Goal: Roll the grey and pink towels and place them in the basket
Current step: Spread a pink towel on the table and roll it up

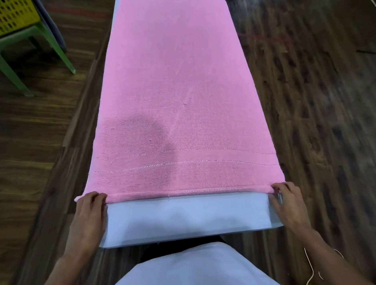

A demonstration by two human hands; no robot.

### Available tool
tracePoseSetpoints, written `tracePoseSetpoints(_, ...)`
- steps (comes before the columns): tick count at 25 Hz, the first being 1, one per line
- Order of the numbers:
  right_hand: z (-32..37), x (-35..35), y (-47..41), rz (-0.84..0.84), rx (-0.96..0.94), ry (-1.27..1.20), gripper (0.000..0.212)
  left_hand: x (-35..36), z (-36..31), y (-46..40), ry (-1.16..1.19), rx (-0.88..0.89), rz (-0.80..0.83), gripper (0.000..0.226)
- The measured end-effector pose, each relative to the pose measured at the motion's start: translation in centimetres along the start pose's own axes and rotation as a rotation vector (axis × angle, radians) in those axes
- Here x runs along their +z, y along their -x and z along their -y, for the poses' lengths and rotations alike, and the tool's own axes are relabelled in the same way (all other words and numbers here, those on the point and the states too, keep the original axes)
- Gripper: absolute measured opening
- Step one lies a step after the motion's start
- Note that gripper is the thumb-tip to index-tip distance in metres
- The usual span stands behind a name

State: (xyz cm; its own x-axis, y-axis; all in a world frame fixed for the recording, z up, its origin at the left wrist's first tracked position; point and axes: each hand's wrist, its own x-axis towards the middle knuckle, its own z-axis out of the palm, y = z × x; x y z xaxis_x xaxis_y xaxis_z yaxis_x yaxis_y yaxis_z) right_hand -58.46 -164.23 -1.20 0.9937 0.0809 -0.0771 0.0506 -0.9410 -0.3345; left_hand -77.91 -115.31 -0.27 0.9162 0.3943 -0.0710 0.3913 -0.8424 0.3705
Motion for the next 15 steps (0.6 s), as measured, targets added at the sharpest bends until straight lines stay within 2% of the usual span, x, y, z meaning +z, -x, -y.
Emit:
tracePoseSetpoints(3, -0.1, -0.3, -1.3, 0.038, 0.015, -0.110, 0.018, -0.4, -0.8, -0.4, 0.157, -0.182, 0.052, 0.029)
tracePoseSetpoints(4, 0.0, -0.4, -1.5, 0.044, 0.031, -0.139, 0.017, -0.6, -0.9, -0.6, 0.142, -0.184, 0.045, 0.029)
tracePoseSetpoints(7, 0.0, -1.0, -1.3, 0.089, 0.078, -0.173, 0.017, -0.5, 0.2, -0.9, -0.026, -0.030, 0.037, 0.039)
tracePoseSetpoints(11, -1.3, -2.9, -2.2, 0.292, -0.071, -0.002, 0.017, -2.1, 2.5, -2.3, -0.035, 0.095, 0.191, 0.039)
tracePoseSetpoints(13, -1.3, -3.5, -3.3, 0.274, -0.032, -0.046, 0.012, -2.9, 3.0, -3.7, 0.032, 0.090, 0.269, 0.031)
tracePoseSetpoints(15, -0.7, -3.4, -4.2, 0.200, 0.081, -0.137, 0.014, -3.5, 3.0, -5.2, 0.131, 0.058, 0.266, 0.023)
